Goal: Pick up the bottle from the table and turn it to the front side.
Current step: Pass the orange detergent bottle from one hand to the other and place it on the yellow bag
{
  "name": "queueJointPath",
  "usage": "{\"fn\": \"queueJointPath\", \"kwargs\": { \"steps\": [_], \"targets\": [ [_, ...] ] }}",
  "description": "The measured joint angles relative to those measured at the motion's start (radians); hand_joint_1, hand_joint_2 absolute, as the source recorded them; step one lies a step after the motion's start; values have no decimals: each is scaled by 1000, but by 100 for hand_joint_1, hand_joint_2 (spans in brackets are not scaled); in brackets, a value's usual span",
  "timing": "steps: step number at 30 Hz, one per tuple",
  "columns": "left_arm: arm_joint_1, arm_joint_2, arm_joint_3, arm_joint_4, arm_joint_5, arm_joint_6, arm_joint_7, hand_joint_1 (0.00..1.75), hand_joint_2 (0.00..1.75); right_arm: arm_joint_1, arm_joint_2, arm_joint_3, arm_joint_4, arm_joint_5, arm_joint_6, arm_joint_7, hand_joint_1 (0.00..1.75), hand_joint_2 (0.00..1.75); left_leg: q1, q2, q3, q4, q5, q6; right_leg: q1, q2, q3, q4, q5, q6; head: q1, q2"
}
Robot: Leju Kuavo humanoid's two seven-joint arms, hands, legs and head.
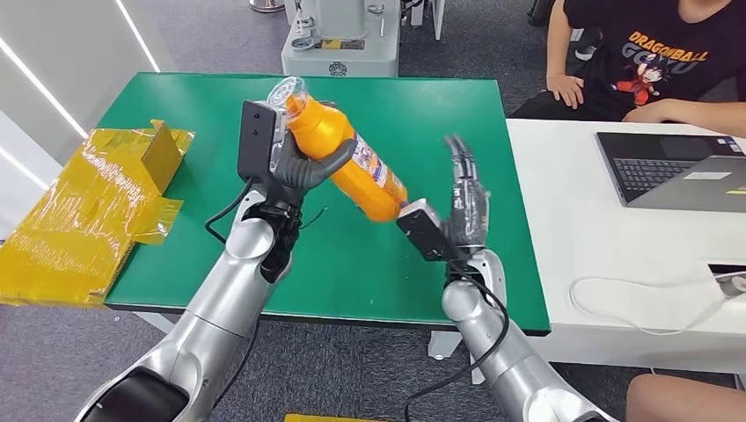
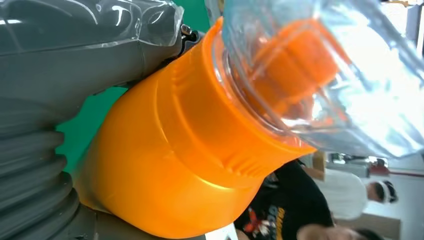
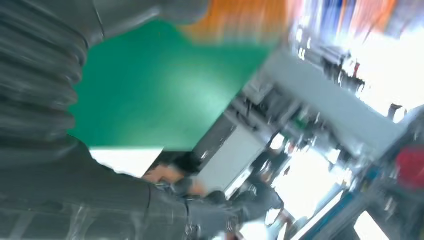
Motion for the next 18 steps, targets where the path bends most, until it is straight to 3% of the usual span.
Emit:
{"fn": "queueJointPath", "kwargs": {
  "steps": [8, 14, 18],
  "targets": [
    [16, 71, 74, -77, -61, 30, 3, 175, 175, 228, -13, -32, -325, -52, -25, -79, 0, 175, 0, 0, 0, -1, 0, 0, 0, 0, 0, 0, -1, -1, 0, 0],
    [13, 139, 113, -129, -169, 23, 13, 175, 175, 396, -13, -25, -542, -50, -26, -82, 0, 175, 0, 0, 0, -2, -1, -1, 0, 0, 0, 0, -2, -1, 0, 0],
    [-30, 194, 115, -127, -269, -11, 15, 175, 175, 470, -13, -4, -620, -75, -25, -81, 0, 175, 0, 0, 0, -2, -1, -2, 0, 0, 0, 0, -2, -2, 0, 0]
  ]
}}
